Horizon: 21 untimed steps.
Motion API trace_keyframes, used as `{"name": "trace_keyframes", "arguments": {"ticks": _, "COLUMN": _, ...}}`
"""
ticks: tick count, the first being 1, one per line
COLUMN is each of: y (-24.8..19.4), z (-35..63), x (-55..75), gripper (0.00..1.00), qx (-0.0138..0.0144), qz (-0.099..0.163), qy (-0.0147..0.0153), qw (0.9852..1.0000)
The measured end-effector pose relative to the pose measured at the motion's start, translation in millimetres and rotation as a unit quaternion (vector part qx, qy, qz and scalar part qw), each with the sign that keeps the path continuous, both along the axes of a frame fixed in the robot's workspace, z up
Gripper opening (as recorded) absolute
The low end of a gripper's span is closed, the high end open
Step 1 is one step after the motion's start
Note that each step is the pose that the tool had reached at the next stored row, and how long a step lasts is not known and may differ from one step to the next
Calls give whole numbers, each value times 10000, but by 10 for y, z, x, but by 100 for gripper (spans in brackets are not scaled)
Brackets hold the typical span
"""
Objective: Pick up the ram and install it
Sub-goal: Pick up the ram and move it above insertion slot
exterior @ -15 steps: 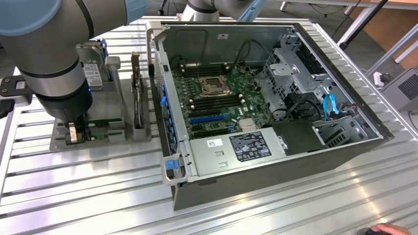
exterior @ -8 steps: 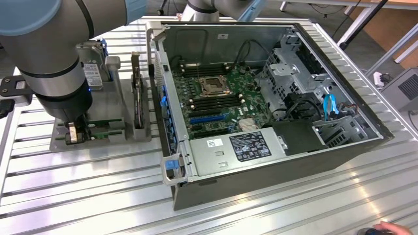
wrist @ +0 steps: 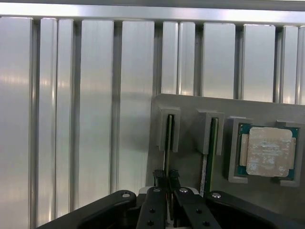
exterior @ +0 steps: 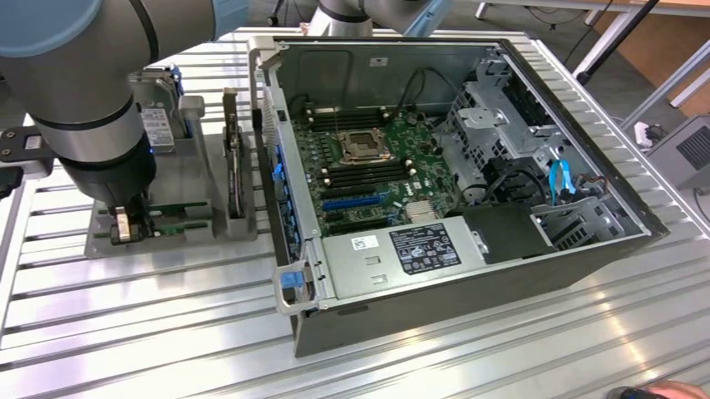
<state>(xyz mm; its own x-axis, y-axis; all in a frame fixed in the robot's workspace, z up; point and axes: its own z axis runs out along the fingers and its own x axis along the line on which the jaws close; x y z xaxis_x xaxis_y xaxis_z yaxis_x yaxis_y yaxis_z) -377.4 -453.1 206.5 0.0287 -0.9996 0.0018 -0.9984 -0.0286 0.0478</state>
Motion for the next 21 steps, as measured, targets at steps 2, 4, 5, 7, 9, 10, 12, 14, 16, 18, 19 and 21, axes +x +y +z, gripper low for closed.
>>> {"name": "trace_keyframes", "arguments": {"ticks": 2, "y": 0, "z": 60, "x": 0, "gripper": 13, "qx": 1, "qz": 0, "qy": -1, "qw": 10000}}
{"name": "trace_keyframes", "arguments": {"ticks": 4, "y": 2, "z": 143, "x": -3, "gripper": 13, "qx": 1, "qz": 0, "qy": -1, "qw": 10000}}
{"name": "trace_keyframes", "arguments": {"ticks": 5, "y": 2, "z": 202, "x": -5, "gripper": 13, "qx": 1, "qz": 0, "qy": -1, "qw": 10000}}
{"name": "trace_keyframes", "arguments": {"ticks": 7, "y": 3, "z": 301, "x": -6, "gripper": 13, "qx": 1, "qz": 0, "qy": -1, "qw": 10000}}
{"name": "trace_keyframes", "arguments": {"ticks": 9, "y": 3, "z": 365, "x": -7, "gripper": 13, "qx": 1, "qz": 0, "qy": -1, "qw": 10000}}
{"name": "trace_keyframes", "arguments": {"ticks": 10, "y": 3, "z": 396, "x": -7, "gripper": 13, "qx": 1, "qz": 0, "qy": -1, "qw": 10000}}
{"name": "trace_keyframes", "arguments": {"ticks": 12, "y": 4, "z": 442, "x": -7, "gripper": 13, "qx": 0, "qz": 0, "qy": 0, "qw": 10000}}
{"name": "trace_keyframes", "arguments": {"ticks": 14, "y": 4, "z": 486, "x": -7, "gripper": 13, "qx": 1, "qz": 0, "qy": -1, "qw": 10000}}
{"name": "trace_keyframes", "arguments": {"ticks": 16, "y": 4, "z": 529, "x": -7, "gripper": 13, "qx": 1, "qz": 0, "qy": -1, "qw": 10000}}
{"name": "trace_keyframes", "arguments": {"ticks": 18, "y": 4, "z": 574, "x": -7, "gripper": 13, "qx": 1, "qz": 0, "qy": -1, "qw": 10000}}
{"name": "trace_keyframes", "arguments": {"ticks": 19, "y": 4, "z": 596, "x": -7, "gripper": 13, "qx": 1, "qz": 0, "qy": -1, "qw": 10000}}
{"name": "trace_keyframes", "arguments": {"ticks": 21, "y": 4, "z": 640, "x": -7, "gripper": 13, "qx": 0, "qz": 0, "qy": 0, "qw": 10000}}
